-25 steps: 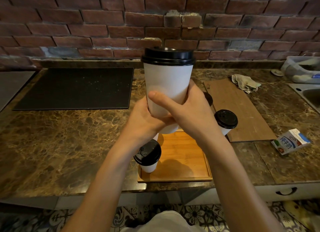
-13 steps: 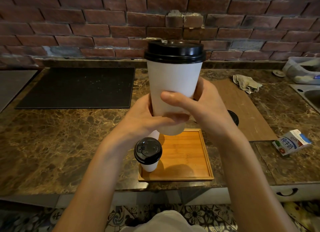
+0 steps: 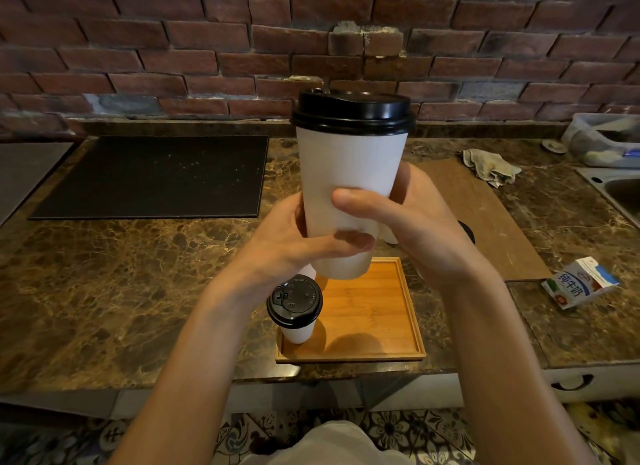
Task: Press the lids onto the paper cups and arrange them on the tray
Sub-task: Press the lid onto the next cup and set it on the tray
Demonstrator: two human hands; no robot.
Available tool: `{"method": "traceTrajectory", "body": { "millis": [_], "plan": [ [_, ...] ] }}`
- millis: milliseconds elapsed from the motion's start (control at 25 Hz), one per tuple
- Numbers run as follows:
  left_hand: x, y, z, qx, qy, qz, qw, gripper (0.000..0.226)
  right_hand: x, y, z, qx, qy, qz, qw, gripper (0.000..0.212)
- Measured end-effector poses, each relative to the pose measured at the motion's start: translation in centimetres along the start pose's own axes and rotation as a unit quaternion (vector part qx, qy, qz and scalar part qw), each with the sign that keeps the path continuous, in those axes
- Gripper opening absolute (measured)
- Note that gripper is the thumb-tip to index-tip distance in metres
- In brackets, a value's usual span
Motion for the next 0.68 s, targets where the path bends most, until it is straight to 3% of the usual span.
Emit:
{"method": "traceTrajectory", "body": {
  "millis": [160, 480, 680],
  "plan": [
    [-0.1, -0.2, -0.4, 0.007, -0.014, -0.017, 1.000, 0.054, -0.2, -0.1, 0.4, -0.006, 0.023, -0.017, 1.000, 0.057],
    [-0.6, -0.4, 0.2, 0.003, -0.067, -0.092, 0.993, 0.052, -0.4, -0.1, 0.3, -0.009, 0.075, -0.080, 0.994, 0.072],
    [-0.4, -0.6, 0.5, 0.004, -0.072, -0.079, 0.994, 0.045, -0.8, -0.2, -0.1, -0.008, 0.091, -0.100, 0.991, 0.069]
  ]
}}
Point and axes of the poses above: each hand's wrist, its own y-axis away from the middle knuckle, its own x-axis out of the palm, z = x × y, the point moved 8 cm from there along -y, towards the middle knuckle, and after that the axes turned 11 degrees about -y, right-handed, at the moved point
